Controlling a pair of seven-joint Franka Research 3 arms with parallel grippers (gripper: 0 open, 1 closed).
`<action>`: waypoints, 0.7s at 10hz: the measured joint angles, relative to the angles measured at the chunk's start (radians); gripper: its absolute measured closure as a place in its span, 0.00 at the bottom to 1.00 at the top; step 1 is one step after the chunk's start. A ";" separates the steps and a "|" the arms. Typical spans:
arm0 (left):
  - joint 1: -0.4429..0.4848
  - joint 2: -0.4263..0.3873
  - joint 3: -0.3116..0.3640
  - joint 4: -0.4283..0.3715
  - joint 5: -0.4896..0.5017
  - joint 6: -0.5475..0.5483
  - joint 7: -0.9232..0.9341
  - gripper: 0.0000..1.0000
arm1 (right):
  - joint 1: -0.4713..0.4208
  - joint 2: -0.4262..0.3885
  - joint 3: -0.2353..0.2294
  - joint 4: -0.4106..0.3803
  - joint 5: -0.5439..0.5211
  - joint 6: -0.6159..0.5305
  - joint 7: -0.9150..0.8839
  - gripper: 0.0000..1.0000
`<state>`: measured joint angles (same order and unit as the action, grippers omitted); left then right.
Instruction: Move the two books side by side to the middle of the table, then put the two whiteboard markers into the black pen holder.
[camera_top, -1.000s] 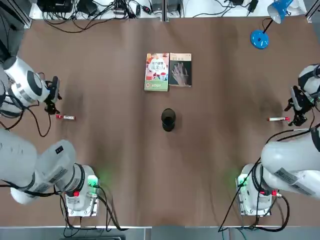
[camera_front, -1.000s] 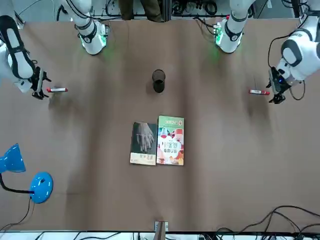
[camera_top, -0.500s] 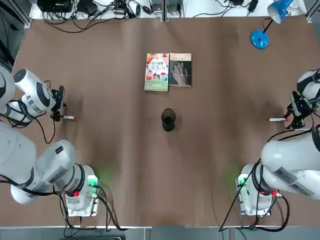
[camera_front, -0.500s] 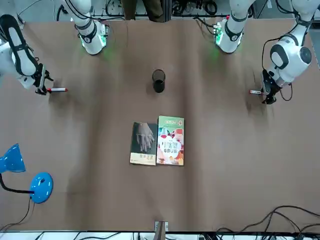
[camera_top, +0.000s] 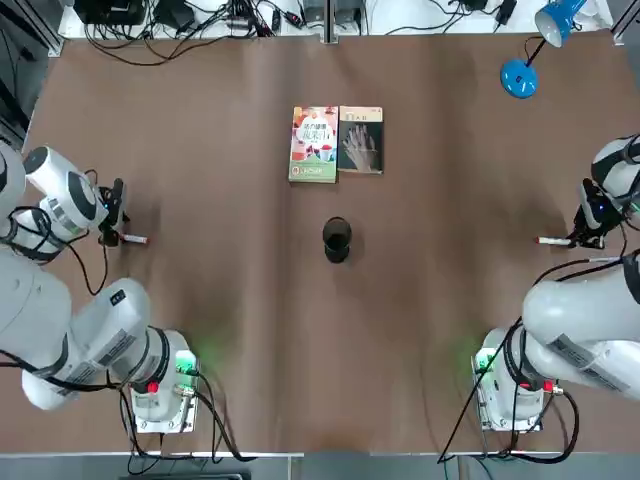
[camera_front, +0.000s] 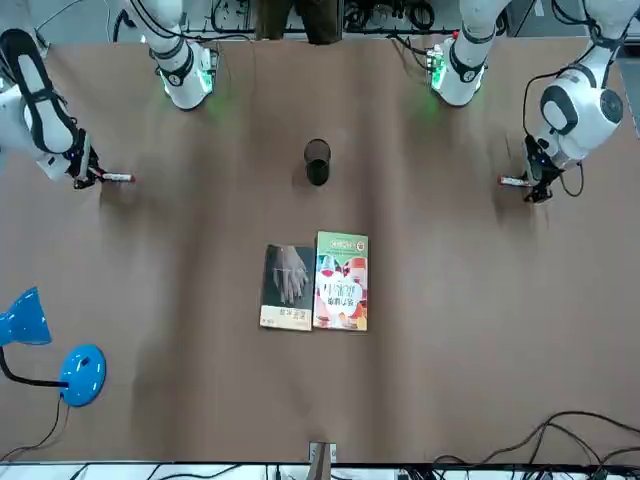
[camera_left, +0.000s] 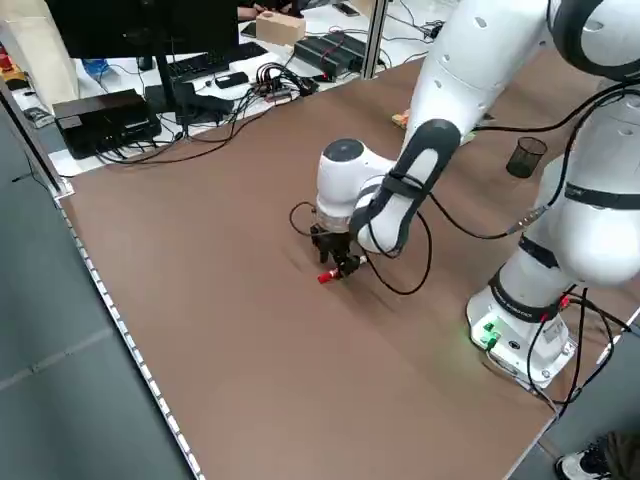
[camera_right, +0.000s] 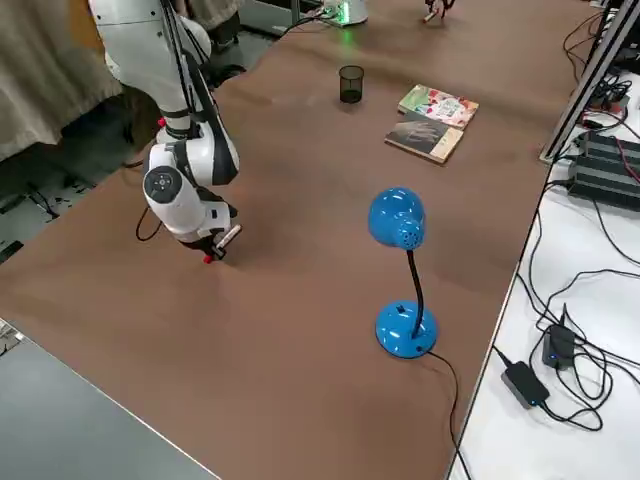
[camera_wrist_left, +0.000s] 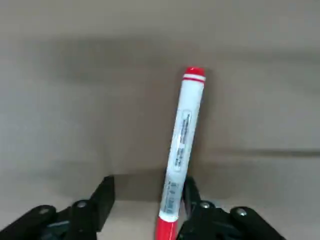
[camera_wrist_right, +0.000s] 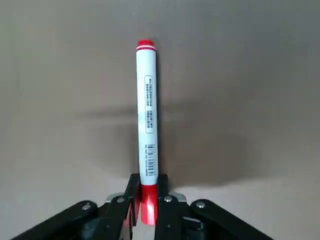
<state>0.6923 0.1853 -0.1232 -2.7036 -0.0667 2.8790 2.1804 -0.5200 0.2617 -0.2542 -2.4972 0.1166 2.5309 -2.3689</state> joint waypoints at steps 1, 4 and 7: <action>0.002 0.000 0.000 0.000 0.000 0.001 0.003 0.38 | 0.006 0.000 0.000 0.000 -0.002 0.000 -0.001 0.83; 0.003 -0.010 -0.001 -0.001 0.000 0.004 0.003 0.72 | 0.019 0.000 0.001 0.018 0.002 -0.055 -0.028 0.83; 0.003 -0.016 -0.037 0.008 0.006 0.004 0.004 0.82 | 0.020 -0.062 0.000 0.225 0.009 -0.418 -0.067 0.83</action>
<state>0.6953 0.1689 -0.1604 -2.6953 -0.0611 2.8831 2.1843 -0.4995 0.1997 -0.2539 -2.2719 0.1259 2.1131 -2.4362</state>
